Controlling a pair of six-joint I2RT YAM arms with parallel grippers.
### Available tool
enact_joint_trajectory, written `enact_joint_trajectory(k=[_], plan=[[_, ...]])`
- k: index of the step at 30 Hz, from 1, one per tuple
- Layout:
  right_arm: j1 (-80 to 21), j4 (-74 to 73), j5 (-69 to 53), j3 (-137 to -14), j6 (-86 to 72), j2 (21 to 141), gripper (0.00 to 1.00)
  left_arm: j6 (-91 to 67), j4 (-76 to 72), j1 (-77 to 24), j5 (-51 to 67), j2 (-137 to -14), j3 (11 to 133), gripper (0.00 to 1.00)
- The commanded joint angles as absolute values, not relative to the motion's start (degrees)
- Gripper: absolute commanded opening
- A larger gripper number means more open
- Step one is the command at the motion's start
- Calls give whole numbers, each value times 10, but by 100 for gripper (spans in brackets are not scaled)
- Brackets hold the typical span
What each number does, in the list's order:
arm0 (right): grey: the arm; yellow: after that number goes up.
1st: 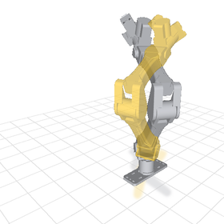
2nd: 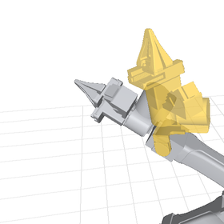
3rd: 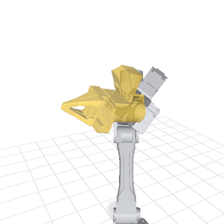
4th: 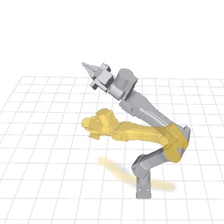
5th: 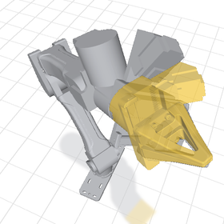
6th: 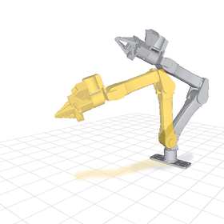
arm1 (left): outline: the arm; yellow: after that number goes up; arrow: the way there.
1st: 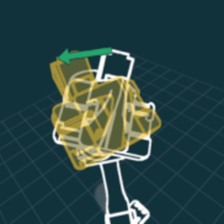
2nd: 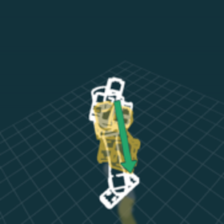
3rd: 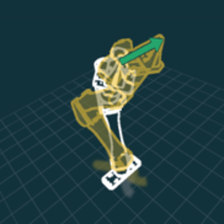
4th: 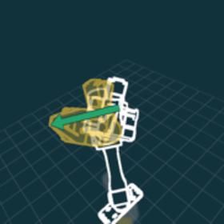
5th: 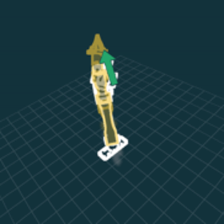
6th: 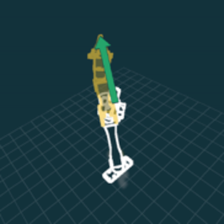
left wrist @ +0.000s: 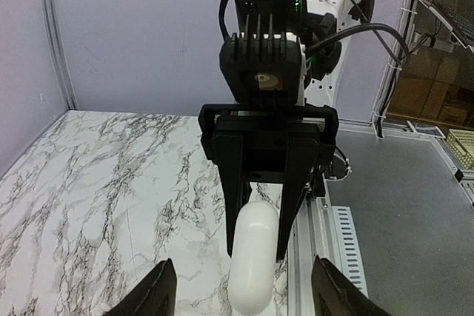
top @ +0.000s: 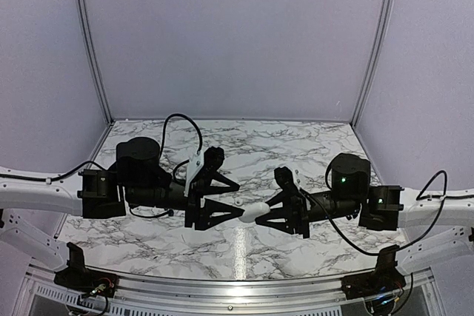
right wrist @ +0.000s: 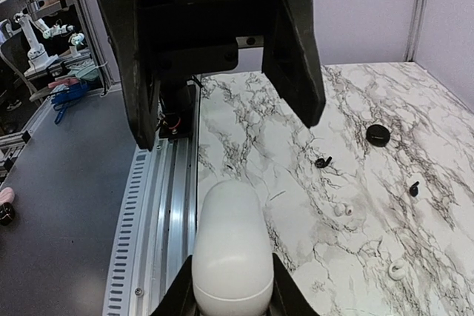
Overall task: Insert the wireless bluetooth earbuds into the charging case
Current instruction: Open the charging case.
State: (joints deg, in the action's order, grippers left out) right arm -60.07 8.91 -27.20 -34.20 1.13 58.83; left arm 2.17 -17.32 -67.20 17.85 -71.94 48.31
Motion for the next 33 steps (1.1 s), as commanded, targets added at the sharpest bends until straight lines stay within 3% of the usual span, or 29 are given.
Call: enact_joint_trajectory(k=[1, 19, 33], plan=[[-598, 97, -287, -378, 22, 594, 0, 33, -175, -679, 181, -744, 510, 64], [-598, 72, -297, -389, 32, 586, 0, 46, -161, -682, 107, -756, 529, 47], [-598, 75, -301, -382, 29, 587, 0, 50, -160, -679, 81, -743, 526, 45]])
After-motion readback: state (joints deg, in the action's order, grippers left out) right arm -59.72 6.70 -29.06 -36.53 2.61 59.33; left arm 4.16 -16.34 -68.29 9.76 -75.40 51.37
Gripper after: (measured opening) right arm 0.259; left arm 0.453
